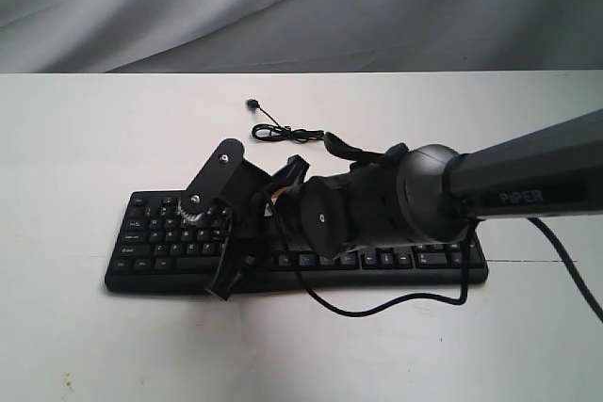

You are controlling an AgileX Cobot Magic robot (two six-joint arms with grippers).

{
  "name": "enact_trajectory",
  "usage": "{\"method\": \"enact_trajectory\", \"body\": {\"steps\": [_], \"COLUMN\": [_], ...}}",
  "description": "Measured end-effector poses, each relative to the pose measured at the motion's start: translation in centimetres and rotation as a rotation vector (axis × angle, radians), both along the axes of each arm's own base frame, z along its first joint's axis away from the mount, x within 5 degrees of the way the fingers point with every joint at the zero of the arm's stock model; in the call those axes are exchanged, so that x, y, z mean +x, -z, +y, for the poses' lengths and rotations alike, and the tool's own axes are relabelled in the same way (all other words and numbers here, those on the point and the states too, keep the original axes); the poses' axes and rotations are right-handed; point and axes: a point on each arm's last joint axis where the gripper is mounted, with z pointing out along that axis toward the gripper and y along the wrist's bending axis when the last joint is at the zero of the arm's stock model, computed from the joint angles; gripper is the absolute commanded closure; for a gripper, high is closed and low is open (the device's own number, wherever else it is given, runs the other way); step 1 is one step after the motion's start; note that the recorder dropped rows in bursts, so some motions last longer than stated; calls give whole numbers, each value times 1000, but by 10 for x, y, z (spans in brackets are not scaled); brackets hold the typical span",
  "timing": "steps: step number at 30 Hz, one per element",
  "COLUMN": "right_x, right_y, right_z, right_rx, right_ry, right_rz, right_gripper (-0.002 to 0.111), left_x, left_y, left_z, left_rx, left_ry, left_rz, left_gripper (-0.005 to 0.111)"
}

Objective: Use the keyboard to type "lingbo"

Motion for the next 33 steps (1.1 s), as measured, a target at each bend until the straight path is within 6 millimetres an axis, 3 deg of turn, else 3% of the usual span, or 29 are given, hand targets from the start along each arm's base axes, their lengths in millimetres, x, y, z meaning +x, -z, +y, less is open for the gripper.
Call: {"method": "enact_trajectory", "body": {"steps": [4,10,33], "right_x": [9,16,17], "right_y": [-8,4,16], "right_z": [10,20,20], "right_rx": [23,7,-13], "right_ry": [-9,-22,-23], "right_rz": [-24,-3,15], "right_gripper": [108,108,108], "left_x": [0,0,0], "left_y": [0,0,0], "left_z": [0,0,0], "left_rx": [0,0,0], "left_ry": [0,0,0], "left_rz": [0,0,0], "left_gripper": [107,107,107]}}
